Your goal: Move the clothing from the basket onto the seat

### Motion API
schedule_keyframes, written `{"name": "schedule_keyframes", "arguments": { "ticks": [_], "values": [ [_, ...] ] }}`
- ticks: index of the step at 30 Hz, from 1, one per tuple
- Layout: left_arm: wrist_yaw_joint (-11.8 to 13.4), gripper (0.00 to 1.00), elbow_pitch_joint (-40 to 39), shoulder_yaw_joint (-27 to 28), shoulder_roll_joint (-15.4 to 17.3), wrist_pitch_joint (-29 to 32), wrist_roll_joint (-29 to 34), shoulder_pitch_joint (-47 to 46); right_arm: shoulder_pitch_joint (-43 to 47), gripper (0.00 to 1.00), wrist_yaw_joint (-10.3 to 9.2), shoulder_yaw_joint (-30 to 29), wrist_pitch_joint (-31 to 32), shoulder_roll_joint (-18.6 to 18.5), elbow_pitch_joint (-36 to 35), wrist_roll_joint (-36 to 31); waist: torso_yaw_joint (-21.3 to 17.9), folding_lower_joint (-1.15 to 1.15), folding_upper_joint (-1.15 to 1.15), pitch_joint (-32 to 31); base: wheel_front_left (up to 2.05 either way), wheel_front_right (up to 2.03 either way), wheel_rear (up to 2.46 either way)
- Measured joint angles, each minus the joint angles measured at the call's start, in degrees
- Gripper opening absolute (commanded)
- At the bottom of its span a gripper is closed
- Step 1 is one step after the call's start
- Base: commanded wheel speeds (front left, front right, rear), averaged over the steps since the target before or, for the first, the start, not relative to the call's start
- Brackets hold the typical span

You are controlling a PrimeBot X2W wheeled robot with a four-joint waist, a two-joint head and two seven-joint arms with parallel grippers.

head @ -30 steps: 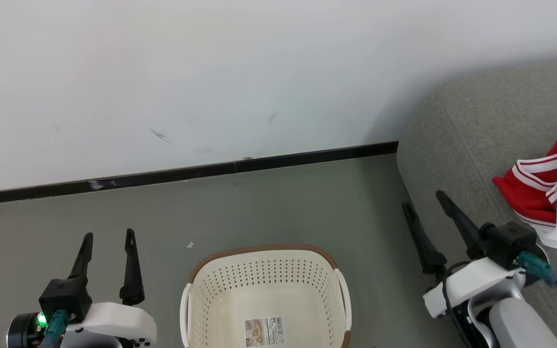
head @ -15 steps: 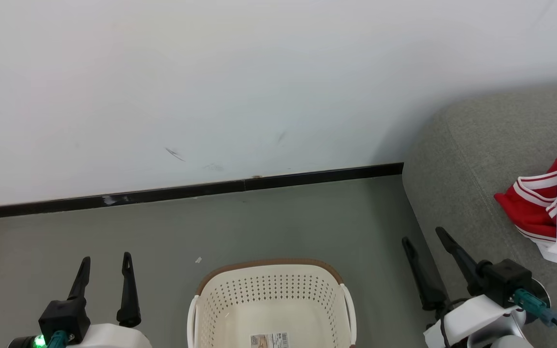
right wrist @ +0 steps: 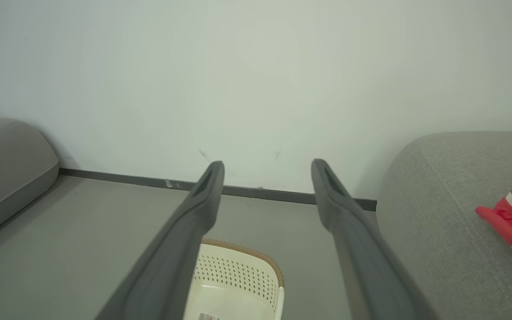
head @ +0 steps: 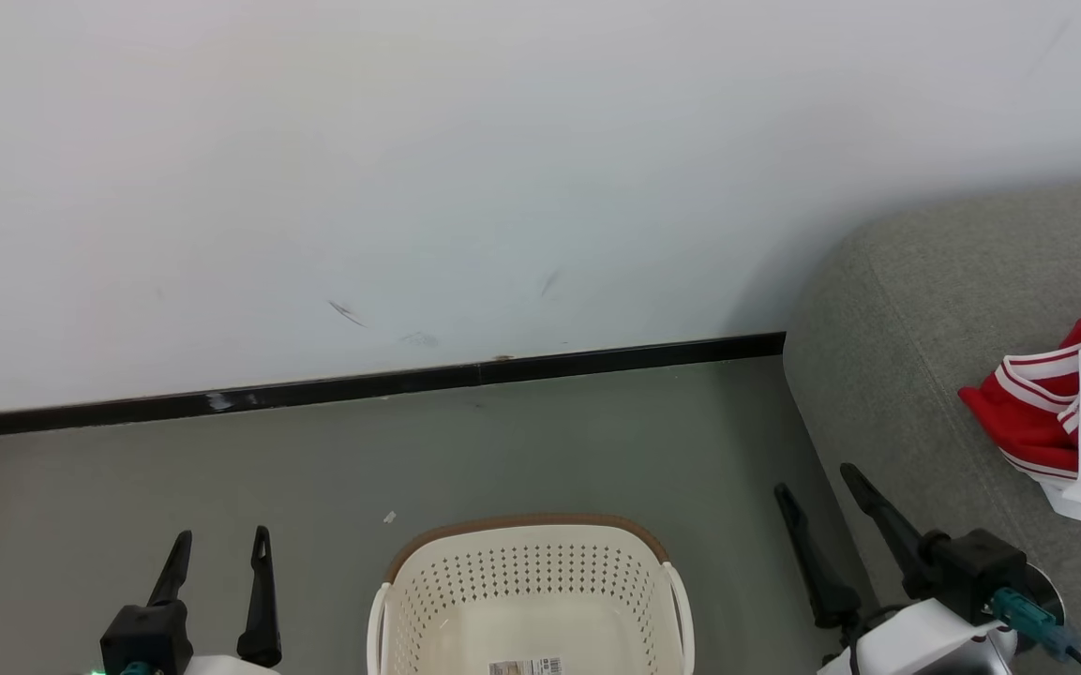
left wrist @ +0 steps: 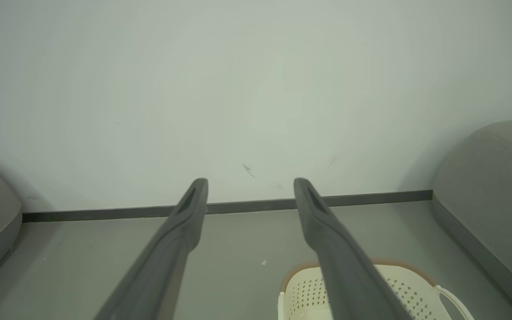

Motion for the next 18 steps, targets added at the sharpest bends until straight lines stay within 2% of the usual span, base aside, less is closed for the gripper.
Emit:
{"name": "schedule_keyframes", "arguments": {
  "ticks": [18],
  "values": [
    [-0.04,1.00,2.50,0.97,0.25,0.09,-0.10,-1.41,1.31,1.00,-0.01,-0.18,0.00,0.37,-1.35,-0.16,0.59,0.00,0.00,0.05,0.00,0.00,0.00]
  ]
}}
